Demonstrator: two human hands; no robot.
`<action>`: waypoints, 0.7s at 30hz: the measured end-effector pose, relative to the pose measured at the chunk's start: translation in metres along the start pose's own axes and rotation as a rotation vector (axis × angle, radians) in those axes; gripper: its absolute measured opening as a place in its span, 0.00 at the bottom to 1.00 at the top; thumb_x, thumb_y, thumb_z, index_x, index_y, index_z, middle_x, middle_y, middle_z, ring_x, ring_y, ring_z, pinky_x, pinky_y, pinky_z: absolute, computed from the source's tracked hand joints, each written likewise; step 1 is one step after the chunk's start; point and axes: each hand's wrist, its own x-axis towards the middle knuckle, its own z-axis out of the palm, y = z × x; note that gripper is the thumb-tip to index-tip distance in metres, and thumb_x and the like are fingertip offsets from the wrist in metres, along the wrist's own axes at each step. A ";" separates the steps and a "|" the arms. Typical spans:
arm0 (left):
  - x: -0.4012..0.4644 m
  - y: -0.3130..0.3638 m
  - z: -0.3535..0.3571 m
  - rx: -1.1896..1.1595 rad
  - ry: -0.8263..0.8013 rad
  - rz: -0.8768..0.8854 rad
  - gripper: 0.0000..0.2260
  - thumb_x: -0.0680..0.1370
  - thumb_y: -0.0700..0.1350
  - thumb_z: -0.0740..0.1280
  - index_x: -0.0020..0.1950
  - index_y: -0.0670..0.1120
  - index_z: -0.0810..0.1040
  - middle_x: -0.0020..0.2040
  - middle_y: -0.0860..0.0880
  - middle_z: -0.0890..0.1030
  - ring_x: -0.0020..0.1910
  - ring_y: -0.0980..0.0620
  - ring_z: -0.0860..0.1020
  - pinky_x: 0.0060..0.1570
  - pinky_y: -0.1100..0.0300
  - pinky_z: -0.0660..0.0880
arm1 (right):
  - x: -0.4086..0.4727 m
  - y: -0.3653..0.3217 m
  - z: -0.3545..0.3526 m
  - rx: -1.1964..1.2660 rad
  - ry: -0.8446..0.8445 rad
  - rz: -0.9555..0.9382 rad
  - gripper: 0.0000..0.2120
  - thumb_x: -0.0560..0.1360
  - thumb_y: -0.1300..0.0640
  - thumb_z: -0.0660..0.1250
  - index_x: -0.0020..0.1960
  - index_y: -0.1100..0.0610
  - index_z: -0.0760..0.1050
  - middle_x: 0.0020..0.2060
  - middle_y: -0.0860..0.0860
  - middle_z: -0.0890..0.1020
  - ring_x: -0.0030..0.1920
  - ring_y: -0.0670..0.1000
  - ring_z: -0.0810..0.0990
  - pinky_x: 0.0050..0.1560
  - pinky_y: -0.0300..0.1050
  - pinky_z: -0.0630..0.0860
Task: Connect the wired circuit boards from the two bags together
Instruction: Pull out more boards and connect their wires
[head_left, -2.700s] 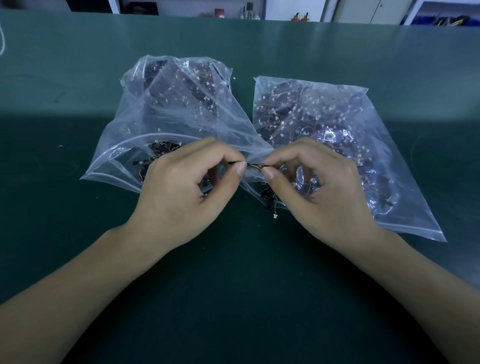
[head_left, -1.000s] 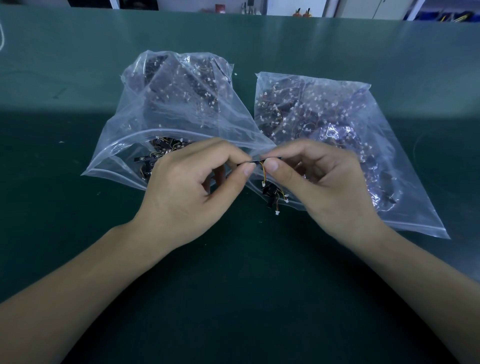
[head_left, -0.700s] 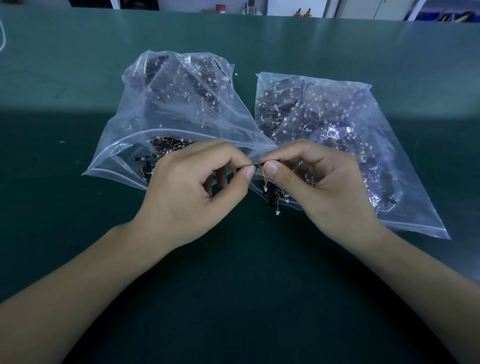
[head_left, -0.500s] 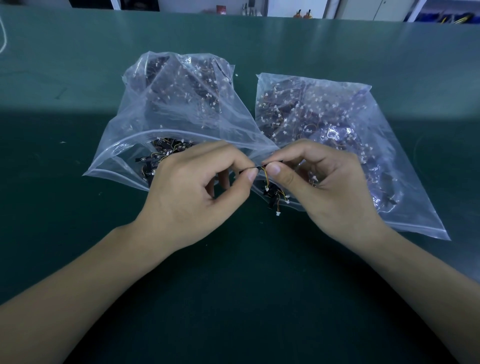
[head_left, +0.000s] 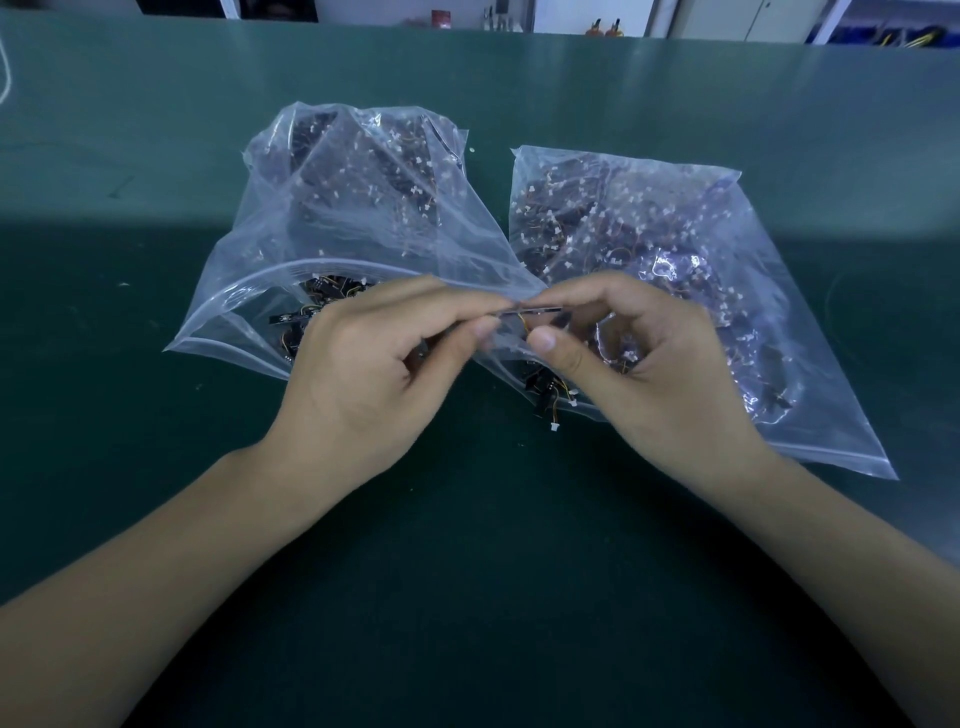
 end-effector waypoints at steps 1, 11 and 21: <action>0.000 -0.001 -0.001 0.004 0.008 0.003 0.09 0.86 0.39 0.70 0.64 0.44 0.86 0.47 0.52 0.85 0.42 0.53 0.81 0.43 0.57 0.77 | 0.000 0.001 -0.001 -0.084 -0.019 -0.038 0.13 0.79 0.50 0.77 0.62 0.50 0.83 0.49 0.42 0.85 0.44 0.46 0.81 0.47 0.30 0.71; 0.000 -0.001 -0.001 -0.058 0.012 0.031 0.06 0.84 0.38 0.71 0.57 0.41 0.88 0.47 0.47 0.83 0.41 0.48 0.81 0.36 0.56 0.74 | 0.004 0.013 -0.009 -0.328 0.010 -0.093 0.17 0.73 0.67 0.74 0.59 0.52 0.80 0.45 0.44 0.82 0.44 0.51 0.81 0.47 0.30 0.69; 0.000 -0.011 -0.001 0.074 0.005 0.124 0.04 0.81 0.42 0.76 0.48 0.43 0.89 0.46 0.49 0.83 0.37 0.50 0.79 0.36 0.58 0.75 | 0.004 0.015 -0.008 -0.256 0.095 -0.102 0.11 0.80 0.64 0.73 0.58 0.50 0.81 0.47 0.44 0.83 0.44 0.50 0.81 0.43 0.30 0.71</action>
